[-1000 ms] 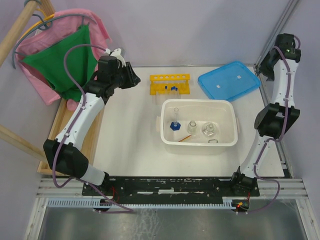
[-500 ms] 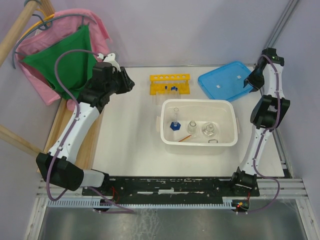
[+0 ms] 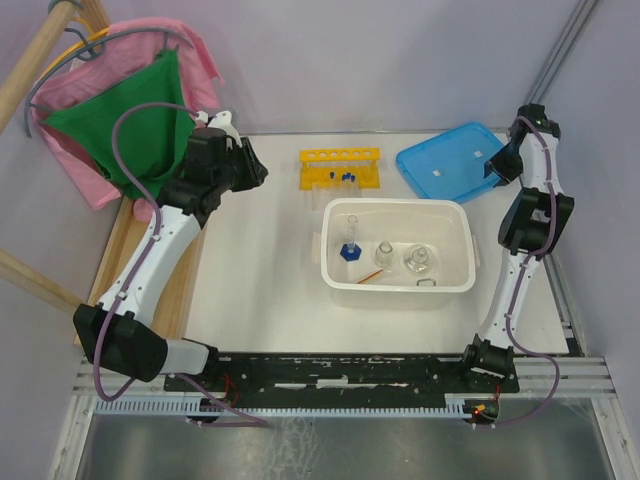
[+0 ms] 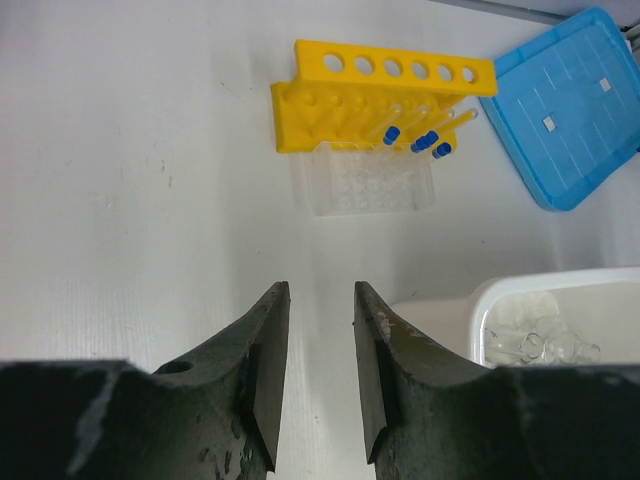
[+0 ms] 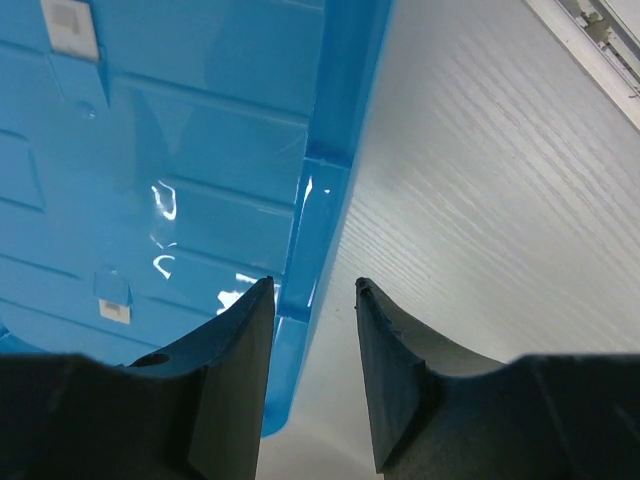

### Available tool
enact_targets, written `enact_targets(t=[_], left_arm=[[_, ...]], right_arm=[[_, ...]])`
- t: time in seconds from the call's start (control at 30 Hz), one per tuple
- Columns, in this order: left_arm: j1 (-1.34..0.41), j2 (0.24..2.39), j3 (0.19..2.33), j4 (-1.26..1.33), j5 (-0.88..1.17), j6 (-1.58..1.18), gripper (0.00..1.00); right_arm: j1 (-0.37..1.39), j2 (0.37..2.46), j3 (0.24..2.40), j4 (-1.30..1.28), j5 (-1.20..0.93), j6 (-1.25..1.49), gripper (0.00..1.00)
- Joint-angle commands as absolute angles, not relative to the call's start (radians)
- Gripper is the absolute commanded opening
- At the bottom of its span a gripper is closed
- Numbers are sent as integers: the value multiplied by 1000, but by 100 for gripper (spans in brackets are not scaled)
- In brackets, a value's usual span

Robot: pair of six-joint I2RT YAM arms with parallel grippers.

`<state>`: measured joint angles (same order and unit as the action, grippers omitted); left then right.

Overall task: Organize the chemistry lab equipment
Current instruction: Pick up the storage box lid at the center of the board.

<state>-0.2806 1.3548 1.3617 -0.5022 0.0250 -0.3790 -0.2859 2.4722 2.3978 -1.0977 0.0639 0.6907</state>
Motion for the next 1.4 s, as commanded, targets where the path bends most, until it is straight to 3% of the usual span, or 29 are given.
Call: enact_targets(t=[0.0, 0.4, 0.5, 0.57, 0.77, 1.07, 1.37], left_arm=[[-273, 1335, 1362, -488, -2, -342, 39], [-273, 1340, 1360, -508, -32, -354, 39], [-273, 1346, 1366, -513, -30, -359, 39], [-273, 1350, 1368, -514, -24, -362, 39], [-273, 1361, 1376, -523, -10, -361, 38], [-274, 1353, 1350, -505, 46, -373, 37], [-275, 1296, 1298, -463, 63, -374, 38]], right_arm=[[-277, 2511, 2401, -1040, 73, 720, 46], [-268, 2621, 2419, -1024, 68, 716, 45], [-265, 2637, 2404, -1015, 46, 711, 34], [-264, 2626, 2363, -991, 40, 712, 19], [-262, 2573, 2245, -928, 69, 724, 1], [-273, 2346, 2020, -709, 53, 836, 1], [-273, 2174, 2037, -653, 125, 854, 1]])
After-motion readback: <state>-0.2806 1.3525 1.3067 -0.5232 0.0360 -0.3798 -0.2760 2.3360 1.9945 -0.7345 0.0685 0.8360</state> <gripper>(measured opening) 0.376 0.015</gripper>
